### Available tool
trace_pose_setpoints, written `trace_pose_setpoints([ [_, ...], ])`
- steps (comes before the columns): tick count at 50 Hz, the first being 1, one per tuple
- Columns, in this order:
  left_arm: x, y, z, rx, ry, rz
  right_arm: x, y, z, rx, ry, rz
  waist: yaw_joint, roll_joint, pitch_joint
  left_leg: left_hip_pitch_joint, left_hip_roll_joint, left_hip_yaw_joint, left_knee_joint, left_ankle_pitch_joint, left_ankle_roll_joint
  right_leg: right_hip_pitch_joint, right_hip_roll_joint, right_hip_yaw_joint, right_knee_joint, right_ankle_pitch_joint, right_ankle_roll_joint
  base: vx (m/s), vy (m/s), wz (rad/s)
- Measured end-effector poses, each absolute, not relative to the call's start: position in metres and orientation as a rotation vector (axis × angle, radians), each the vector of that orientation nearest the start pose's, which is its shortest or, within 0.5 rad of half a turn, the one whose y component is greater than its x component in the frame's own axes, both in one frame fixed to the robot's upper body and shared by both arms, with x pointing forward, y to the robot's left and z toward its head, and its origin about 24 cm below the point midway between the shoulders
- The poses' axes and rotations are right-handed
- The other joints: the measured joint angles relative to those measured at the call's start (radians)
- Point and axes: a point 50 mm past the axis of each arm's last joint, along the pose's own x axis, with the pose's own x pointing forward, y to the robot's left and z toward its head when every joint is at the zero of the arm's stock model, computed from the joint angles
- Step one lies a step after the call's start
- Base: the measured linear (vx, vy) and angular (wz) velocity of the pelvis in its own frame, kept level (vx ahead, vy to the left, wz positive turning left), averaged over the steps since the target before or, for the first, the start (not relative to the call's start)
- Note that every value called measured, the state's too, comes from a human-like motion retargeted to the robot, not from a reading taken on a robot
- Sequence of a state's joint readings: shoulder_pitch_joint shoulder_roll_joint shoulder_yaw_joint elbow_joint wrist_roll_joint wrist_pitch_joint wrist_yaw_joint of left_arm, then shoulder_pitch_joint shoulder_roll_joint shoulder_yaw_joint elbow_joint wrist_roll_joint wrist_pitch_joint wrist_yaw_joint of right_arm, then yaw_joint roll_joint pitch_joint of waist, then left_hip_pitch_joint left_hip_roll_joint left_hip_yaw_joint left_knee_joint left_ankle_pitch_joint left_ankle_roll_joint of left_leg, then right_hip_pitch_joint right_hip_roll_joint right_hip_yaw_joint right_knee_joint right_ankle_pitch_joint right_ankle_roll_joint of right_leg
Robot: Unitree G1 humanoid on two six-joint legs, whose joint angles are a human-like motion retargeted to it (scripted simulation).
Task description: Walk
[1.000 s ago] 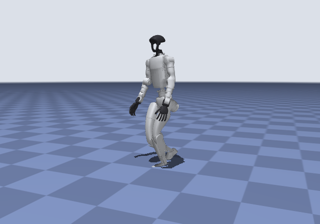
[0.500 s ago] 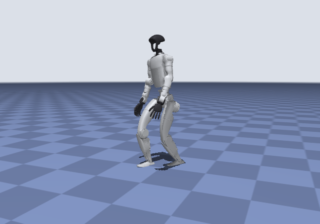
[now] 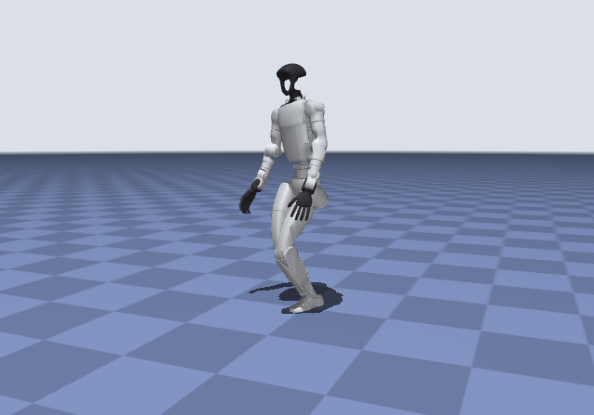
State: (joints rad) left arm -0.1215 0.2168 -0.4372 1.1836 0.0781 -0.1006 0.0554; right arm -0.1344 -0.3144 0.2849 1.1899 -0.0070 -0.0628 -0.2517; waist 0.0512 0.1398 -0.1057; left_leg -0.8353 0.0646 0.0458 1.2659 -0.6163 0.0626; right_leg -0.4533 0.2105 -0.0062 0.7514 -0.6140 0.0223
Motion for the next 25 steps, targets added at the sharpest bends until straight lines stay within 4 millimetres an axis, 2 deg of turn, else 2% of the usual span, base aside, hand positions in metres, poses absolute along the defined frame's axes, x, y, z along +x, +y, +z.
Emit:
trace_pose_setpoints([
  [5,0.142,0.19,-0.152,0.527,0.989,-0.26,0.165,-0.247,-0.13,-0.584,0.927,-0.107,-0.024,-0.047,-0.028,-0.003,-0.125,0.01,-0.348,0.036,-0.022,0.048,-0.079,0.006,-0.015,-0.04,0.011,0.05,0.01,0.15],
  [10,0.132,0.19,-0.155,0.514,1.018,-0.253,0.161,-0.238,-0.135,-0.564,0.94,-0.073,-0.05,-0.094,-0.039,0.029,-0.208,0.027,-0.409,0.069,-0.004,0.064,-0.138,0.023,0.116,-0.112,0.022,0.03,0.0,0.2],
  [13,0.131,0.191,-0.156,0.517,1.027,-0.247,0.157,-0.235,-0.137,-0.546,0.957,-0.056,-0.068,-0.145,-0.036,0.095,-0.277,0.045,-0.435,0.082,0.024,0.091,-0.194,0.047,0.215,-0.124,0.055,0.05,0.0,0.28],
  [15,0.128,0.19,-0.157,0.517,1.032,-0.251,0.151,-0.232,-0.141,-0.534,0.976,-0.043,-0.085,-0.171,-0.032,0.115,-0.315,0.053,-0.41,0.071,0.041,0.089,-0.223,0.055,0.316,-0.1,0.088,0.03,0.0,0.37],
  [20,0.136,0.189,-0.154,0.543,1.011,-0.27,0.148,-0.228,-0.143,-0.508,0.99,-0.015,-0.13,-0.245,-0.025,0.216,-0.421,0.064,-0.5,0.066,0.081,0.003,-0.329,0.074,0.62,0.07,0.184,0.03,0.0,0.25],
  [23,0.141,0.188,-0.153,0.565,0.995,-0.284,0.148,-0.227,-0.143,-0.509,0.985,-0.013,-0.152,-0.247,-0.025,0.257,-0.434,0.061,-0.527,0.046,0.09,-0.092,-0.382,0.063,0.752,0.111,0.172,0.04,0.0,-0.02],
  [25,0.14,0.187,-0.153,0.576,0.993,-0.294,0.145,-0.226,-0.144,-0.508,0.987,-0.014,-0.171,-0.248,-0.025,0.27,-0.439,0.066,-0.506,0.019,0.091,-0.152,-0.427,0.055,0.807,0.087,0.147,0.07,0.0,-0.07],
])
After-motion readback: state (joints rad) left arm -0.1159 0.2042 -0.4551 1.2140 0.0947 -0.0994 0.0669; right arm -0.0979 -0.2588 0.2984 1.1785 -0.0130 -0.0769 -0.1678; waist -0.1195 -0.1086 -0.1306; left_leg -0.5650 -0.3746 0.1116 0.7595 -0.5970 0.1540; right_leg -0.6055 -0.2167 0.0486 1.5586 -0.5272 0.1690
